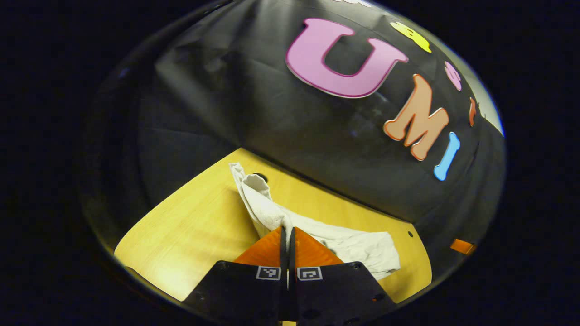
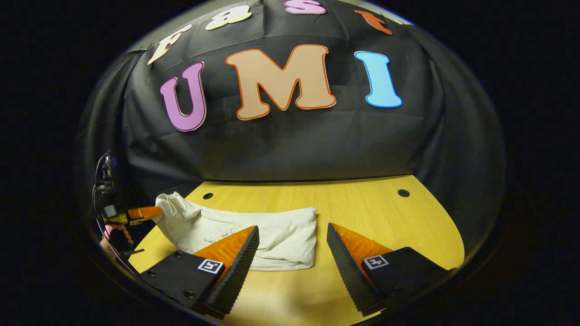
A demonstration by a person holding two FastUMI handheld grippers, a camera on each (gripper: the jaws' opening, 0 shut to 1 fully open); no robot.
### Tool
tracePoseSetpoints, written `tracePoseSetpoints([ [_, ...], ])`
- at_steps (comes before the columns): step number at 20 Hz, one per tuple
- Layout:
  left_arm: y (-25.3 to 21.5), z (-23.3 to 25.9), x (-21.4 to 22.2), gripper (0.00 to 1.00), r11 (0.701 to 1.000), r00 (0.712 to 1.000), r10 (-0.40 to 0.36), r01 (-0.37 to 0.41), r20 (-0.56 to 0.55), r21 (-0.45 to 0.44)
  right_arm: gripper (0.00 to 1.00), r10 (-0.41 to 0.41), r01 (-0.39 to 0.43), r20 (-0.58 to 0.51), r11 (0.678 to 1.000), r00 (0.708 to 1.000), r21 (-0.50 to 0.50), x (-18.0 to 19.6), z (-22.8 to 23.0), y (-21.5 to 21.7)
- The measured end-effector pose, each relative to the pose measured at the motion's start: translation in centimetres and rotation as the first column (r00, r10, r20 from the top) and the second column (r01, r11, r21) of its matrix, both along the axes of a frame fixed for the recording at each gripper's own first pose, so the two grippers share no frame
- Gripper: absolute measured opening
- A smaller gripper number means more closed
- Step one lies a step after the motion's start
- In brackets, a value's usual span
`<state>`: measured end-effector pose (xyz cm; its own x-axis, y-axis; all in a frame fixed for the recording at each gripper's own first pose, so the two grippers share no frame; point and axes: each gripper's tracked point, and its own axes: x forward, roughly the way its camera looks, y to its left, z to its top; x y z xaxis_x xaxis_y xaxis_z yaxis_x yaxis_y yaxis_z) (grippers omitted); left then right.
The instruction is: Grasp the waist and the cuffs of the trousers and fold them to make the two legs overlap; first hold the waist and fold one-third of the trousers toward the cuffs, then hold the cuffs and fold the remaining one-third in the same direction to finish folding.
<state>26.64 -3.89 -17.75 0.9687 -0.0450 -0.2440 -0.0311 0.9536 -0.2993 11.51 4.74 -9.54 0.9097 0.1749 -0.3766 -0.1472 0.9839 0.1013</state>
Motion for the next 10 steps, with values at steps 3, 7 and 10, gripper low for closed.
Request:
tracePoseSetpoints([
  [3, -5.4, 1.9, 1.0, 0.0, 0.989, 0.995, -0.097, 0.094, 0.026, 0.112, 0.92, -0.004, 0.004, -0.002, 1.0, 1.0, 0.0, 0.0, -0.4, -2.7],
  [7, -13.9, 2.5, 1.6, 0.0, 0.942, 0.973, -0.232, 0.222, 0.007, 0.252, 0.96, -0.018, 0.018, -0.003, 1.0, 1.0, 0.007, 0.4, -1.0, -6.5],
  [10, -19.7, 0.8, 2.0, 0.0, 0.905, 0.95, -0.31, 0.309, -0.042, 0.293, 0.96, -0.028, 0.028, -0.006, 0.999, 1.0, 0.015, 0.7, -1.3, -9.1],
])
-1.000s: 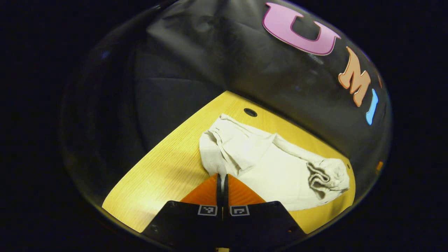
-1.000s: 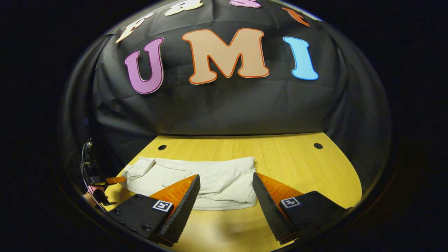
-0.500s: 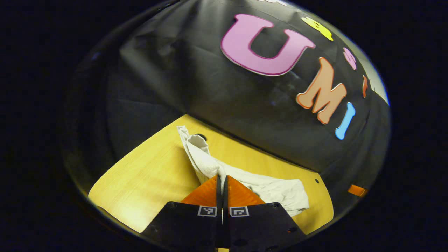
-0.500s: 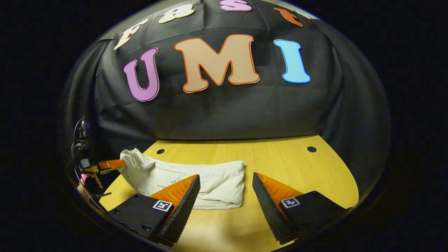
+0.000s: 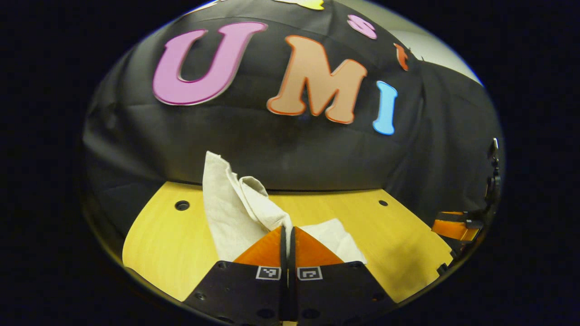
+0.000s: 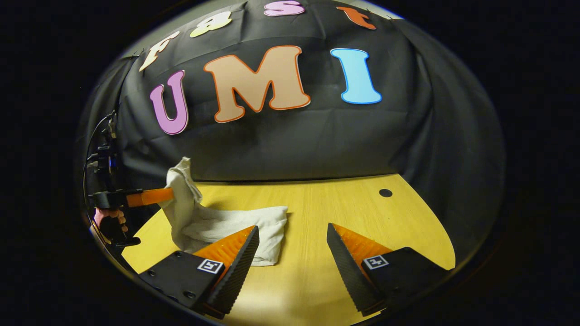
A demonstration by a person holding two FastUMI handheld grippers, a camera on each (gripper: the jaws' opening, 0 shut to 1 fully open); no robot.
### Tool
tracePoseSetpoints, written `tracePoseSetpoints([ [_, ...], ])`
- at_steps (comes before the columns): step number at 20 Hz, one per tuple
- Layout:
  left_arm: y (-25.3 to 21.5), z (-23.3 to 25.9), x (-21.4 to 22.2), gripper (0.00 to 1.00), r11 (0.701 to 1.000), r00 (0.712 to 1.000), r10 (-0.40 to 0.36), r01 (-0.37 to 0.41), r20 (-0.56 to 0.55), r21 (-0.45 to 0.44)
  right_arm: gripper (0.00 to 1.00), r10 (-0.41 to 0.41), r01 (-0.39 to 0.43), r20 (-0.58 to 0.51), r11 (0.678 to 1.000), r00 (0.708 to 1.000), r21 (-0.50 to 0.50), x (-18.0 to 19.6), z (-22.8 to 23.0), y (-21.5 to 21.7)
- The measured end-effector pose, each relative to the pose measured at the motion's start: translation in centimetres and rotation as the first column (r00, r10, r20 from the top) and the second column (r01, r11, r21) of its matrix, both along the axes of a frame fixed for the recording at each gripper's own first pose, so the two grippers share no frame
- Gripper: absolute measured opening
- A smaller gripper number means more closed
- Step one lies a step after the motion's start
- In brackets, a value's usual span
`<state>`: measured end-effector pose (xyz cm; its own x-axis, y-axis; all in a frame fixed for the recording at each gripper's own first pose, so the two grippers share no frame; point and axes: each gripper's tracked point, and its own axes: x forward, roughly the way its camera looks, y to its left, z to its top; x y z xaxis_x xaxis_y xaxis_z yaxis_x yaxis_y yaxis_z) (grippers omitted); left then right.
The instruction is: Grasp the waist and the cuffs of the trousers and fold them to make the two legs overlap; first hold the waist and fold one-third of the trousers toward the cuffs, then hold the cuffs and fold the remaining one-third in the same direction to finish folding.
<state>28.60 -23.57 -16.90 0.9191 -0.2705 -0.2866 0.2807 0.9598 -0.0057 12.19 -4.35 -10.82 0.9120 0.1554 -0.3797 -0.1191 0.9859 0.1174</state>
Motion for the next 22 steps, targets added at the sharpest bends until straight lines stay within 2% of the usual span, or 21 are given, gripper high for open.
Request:
tracePoseSetpoints([
  [3, -4.8, -1.7, 0.6, 0.0, 0.999, 0.998, -0.044, 0.044, -0.038, 0.006, 0.96, -0.018, 0.018, -0.013, 1.0, 1.0, 0.004, 0.0, -0.7, -2.8],
  [7, -8.9, -7.7, 0.9, 0.0, 0.995, 0.992, -0.058, 0.067, -0.11, 0.078, 0.96, -0.034, 0.034, -0.031, 0.999, 0.999, -0.001, -0.4, -1.7, -5.6],
  [8, -10.1, -9.3, 0.5, 0.0, 0.993, 0.987, -0.07, 0.083, -0.142, 0.088, 0.92, -0.034, 0.034, -0.037, 0.999, 0.999, -0.002, -0.4, -1.8, -5.8],
  [9, -10.9, -10.7, 0.1, 0.04, 0.991, 0.982, -0.081, 0.098, -0.17, 0.094, 0.92, -0.036, 0.035, -0.041, 0.999, 0.999, -0.004, -0.6, -2.1, -6.2],
  [10, -11.5, -11.7, -0.4, 0.06, 0.989, 0.978, -0.088, 0.108, -0.19, 0.098, 0.96, -0.034, 0.034, -0.045, 0.999, 0.998, -0.004, -0.8, -2.3, -6.5],
  [11, -12.2, -12.7, -0.9, 0.23, 0.988, 0.97, -0.115, 0.135, -0.216, 0.08, 0.96, -0.031, 0.031, -0.049, 1.0, 0.998, -0.003, -0.8, -2.4, -6.5],
  [12, -13.1, -12.8, -1.9, 0.29, 0.985, 0.959, -0.149, 0.166, -0.242, 0.05, 0.96, -0.028, 0.028, -0.05, 1.0, 0.998, -0.002, -0.9, -2.4, -6.4],
  [14, -14.3, -13.1, -3.3, 0.74, 0.981, 0.945, -0.19, 0.191, -0.267, -0.023, 0.96, -0.017, 0.017, -0.046, 1.0, 0.999, -0.001, -0.8, -2.3, -5.8],
  [16, -13.7, -12.0, -3.9, 0.96, 0.985, 0.953, -0.17, 0.16, -0.251, -0.062, 0.96, -0.001, 0.002, -0.036, 1.0, 0.999, 0.012, -0.9, -1.8, -4.6],
  [18, -12.7, -10.9, -4.3, 0.95, 0.99, 0.962, -0.139, 0.13, -0.234, -0.053, 0.96, 0.022, -0.021, -0.024, 0.999, 0.999, 0.036, -1.2, -1.3, -2.9],
  [19, -11.8, -10.1, -4.6, 0.95, 0.993, 0.967, -0.119, 0.112, -0.226, -0.04, 0.92, 0.031, -0.03, -0.011, 0.999, 0.999, 0.041, -1.3, -0.8, -2.1],
  [20, -10.7, -9.4, -4.9, 0.95, 0.995, 0.971, -0.102, 0.098, -0.218, -0.029, 0.92, 0.039, -0.039, 0.004, 0.998, 0.999, 0.042, -1.4, -0.4, -1.3],
  [21, -9.4, -8.5, -5.3, 0.95, 0.997, 0.975, -0.081, 0.08, -0.206, -0.015, 0.96, 0.044, -0.045, 0.018, 0.998, 0.999, 0.043, -1.5, 0.0, -0.6],
  [22, -8.1, -7.6, -5.7, 0.95, 0.998, 0.979, -0.06, 0.062, -0.195, 0.006, 0.92, 0.05, -0.052, 0.03, 0.998, 0.998, 0.048, -1.6, 0.5, 0.1],
])
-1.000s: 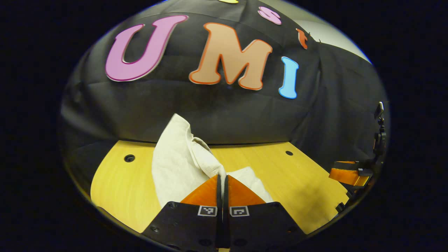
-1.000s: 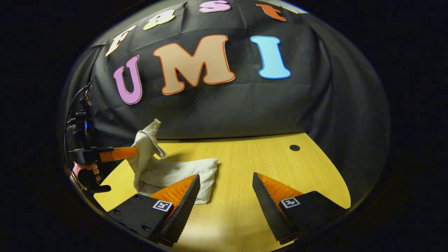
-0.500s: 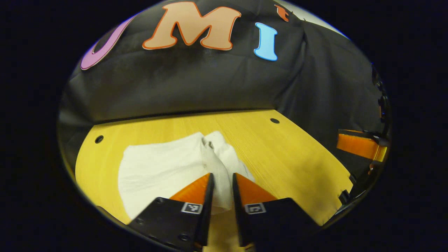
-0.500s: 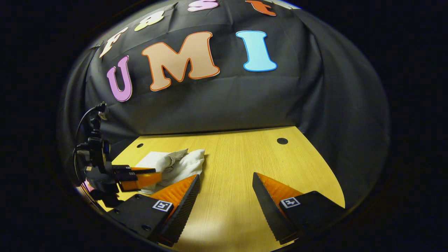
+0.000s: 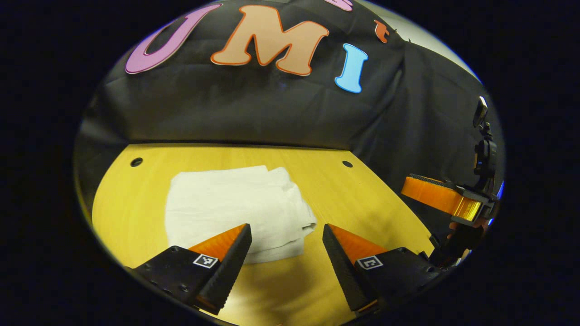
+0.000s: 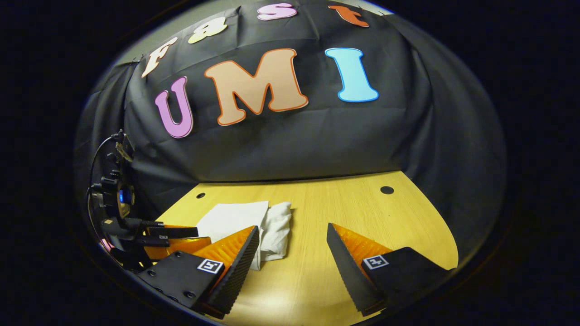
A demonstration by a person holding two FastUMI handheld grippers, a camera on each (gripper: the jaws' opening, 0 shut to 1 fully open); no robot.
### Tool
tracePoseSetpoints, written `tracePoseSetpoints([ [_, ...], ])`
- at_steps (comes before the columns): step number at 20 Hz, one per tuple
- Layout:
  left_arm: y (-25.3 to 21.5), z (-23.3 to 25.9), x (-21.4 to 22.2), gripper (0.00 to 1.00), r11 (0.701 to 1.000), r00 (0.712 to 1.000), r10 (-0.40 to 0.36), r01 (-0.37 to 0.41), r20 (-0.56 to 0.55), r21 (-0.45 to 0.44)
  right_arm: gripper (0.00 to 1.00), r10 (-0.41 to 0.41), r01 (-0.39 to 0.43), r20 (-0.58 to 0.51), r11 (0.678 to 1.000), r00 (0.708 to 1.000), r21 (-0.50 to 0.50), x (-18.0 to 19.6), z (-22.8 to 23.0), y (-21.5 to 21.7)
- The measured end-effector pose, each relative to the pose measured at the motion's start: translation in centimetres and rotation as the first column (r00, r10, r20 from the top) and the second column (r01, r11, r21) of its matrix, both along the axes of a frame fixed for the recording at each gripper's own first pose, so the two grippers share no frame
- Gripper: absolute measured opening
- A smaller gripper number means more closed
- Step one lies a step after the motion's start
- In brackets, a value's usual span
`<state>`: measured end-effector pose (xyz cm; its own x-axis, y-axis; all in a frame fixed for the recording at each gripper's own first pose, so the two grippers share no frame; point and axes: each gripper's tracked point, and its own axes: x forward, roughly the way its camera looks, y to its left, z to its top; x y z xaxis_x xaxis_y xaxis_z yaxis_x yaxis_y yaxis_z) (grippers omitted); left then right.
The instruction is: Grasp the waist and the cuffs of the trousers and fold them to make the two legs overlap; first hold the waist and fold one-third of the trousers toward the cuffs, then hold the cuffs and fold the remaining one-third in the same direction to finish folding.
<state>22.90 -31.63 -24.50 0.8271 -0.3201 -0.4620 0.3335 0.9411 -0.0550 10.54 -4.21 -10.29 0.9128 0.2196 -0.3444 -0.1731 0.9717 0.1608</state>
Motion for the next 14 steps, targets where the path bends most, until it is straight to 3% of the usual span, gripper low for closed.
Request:
tracePoseSetpoints([
  [1, 1.5, 0.8, -0.4, 0.95, 0.999, 1.0, 0.02, -0.02, 0.016, 0.026, 0.96, 0.003, -0.003, 0.008, 1.0, 1.0, 0.009, -0.3, 0.4, 0.8],
  [3, 4.6, 2.5, -1.3, 0.95, 0.997, 0.997, 0.056, -0.06, 0.061, 0.058, 0.96, 0.005, -0.006, 0.027, 0.999, 1.0, 0.038, -0.9, 1.4, 2.2],
  [4, 5.8, 3.4, -1.9, 0.95, 0.995, 0.994, 0.07, -0.075, 0.08, 0.058, 0.92, 0.003, -0.005, 0.038, 0.999, 0.999, 0.048, -1.0, 1.9, 2.7],
  [6, 7.6, 4.3, -2.8, 0.94, 0.994, 0.989, 0.096, -0.101, 0.11, 0.04, 0.96, -0.009, 0.005, 0.076, 0.999, 0.997, 0.046, -1.5, 2.8, 3.2],
  [9, 9.4, 4.0, -4.4, 0.95, 0.993, 0.989, 0.116, -0.118, 0.092, 0.018, 0.96, -0.033, 0.03, 0.128, 0.999, 0.991, 0.027, -2.2, 3.8, 3.4],
  [14, 10.1, 3.6, -5.9, 0.94, 0.994, 0.992, 0.106, -0.105, 0.066, -0.01, 0.96, -0.046, 0.043, 0.113, 0.999, 0.993, 0.027, -4.0, 3.1, 4.9],
])
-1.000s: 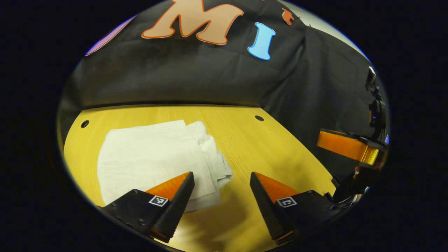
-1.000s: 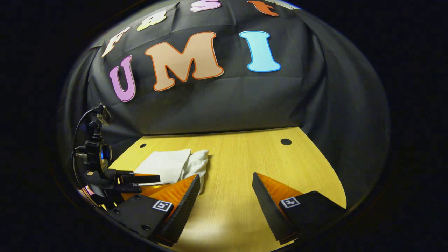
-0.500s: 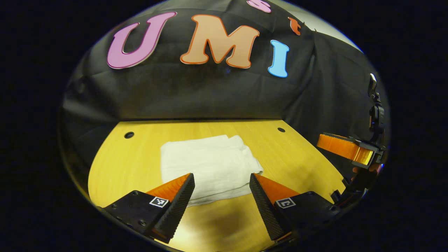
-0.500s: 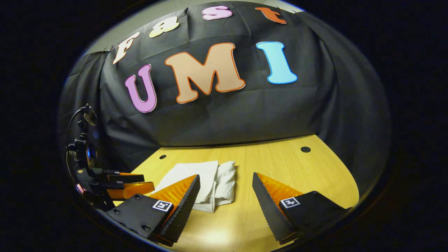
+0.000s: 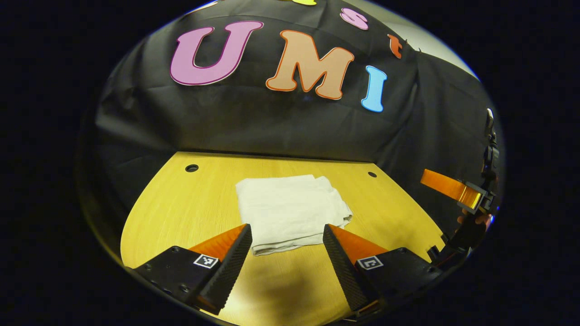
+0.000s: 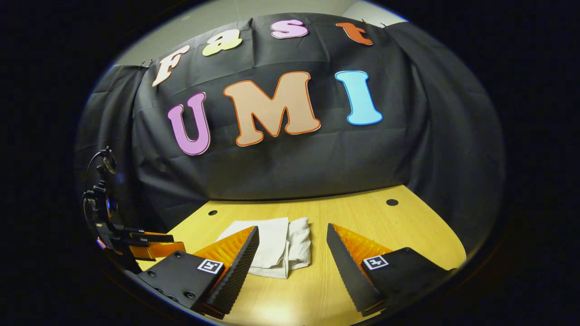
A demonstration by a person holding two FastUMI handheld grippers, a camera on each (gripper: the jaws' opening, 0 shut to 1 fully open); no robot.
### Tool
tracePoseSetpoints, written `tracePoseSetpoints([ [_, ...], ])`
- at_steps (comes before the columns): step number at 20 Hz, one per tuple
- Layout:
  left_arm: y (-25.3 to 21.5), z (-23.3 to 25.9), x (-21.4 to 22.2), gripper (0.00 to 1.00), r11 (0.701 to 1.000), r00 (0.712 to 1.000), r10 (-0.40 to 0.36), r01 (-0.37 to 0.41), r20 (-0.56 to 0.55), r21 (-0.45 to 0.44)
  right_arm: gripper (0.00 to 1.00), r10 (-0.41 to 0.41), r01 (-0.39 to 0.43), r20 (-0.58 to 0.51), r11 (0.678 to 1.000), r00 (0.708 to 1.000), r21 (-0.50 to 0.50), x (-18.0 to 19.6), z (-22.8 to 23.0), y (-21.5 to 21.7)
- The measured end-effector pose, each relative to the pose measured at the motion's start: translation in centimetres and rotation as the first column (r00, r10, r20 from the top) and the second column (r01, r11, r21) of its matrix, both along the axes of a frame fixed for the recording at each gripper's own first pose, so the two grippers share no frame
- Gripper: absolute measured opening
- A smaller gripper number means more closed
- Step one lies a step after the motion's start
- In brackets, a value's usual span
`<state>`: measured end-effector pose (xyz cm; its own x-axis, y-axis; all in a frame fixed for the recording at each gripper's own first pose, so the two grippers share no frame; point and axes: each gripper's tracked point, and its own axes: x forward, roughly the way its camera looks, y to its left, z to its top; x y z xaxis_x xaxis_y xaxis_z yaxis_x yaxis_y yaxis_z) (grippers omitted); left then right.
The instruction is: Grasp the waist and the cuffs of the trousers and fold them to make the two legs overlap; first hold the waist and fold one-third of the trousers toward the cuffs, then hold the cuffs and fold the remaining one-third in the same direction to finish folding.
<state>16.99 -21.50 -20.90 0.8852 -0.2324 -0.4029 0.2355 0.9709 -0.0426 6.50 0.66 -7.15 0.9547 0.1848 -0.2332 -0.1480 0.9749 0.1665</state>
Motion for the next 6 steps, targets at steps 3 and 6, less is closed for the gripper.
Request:
tracePoseSetpoints([
  [3, -0.2, 0.0, 0.0, 0.95, 0.999, 0.999, -0.032, 0.032, 0.001, 0.005, 0.96, 0.0, 0.0, -0.006, 1.0, 1.0, -0.005, -0.7, -0.2, 0.8],
  [6, -0.3, 0.1, 0.1, 0.95, 0.998, 0.998, -0.057, 0.057, 0.007, 0.019, 0.96, 0.002, -0.002, -0.02, 1.0, 1.0, -0.005, -1.2, -0.5, 1.5],
])
